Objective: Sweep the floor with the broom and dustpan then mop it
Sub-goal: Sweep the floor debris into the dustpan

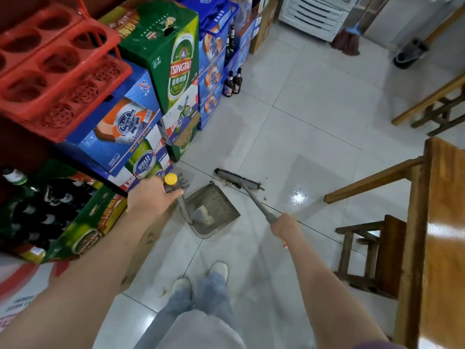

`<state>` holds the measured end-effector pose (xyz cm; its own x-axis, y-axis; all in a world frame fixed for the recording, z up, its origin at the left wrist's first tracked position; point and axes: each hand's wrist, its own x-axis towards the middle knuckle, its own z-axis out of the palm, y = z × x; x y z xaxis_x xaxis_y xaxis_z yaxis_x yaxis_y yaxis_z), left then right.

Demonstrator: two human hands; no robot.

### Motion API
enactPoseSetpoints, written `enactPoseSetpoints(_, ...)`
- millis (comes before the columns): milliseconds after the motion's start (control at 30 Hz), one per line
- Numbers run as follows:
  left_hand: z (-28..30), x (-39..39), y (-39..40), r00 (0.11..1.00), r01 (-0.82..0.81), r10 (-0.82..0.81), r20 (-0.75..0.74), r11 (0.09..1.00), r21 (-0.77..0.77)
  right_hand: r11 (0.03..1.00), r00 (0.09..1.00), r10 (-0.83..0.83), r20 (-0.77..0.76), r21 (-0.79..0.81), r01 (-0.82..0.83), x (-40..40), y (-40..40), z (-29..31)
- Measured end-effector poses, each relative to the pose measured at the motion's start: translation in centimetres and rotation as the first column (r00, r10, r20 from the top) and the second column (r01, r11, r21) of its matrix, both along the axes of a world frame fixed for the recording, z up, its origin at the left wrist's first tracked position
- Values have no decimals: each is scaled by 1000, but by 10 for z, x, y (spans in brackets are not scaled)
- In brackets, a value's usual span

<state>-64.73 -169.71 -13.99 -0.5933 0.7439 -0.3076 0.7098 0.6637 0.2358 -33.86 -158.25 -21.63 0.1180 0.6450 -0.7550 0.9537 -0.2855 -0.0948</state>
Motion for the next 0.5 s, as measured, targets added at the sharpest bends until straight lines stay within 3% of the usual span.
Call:
enactPoseSetpoints(300, 2, 0, -40, 1000, -14, 13, 28, 999, 48, 996, 996, -87, -21, 31, 87, 15, -58, 10)
enactPoseSetpoints(500, 7, 11, -51, 999, -47, 46, 20, 998, 42, 991, 992, -122, -21, 60, 123, 26, -47, 23)
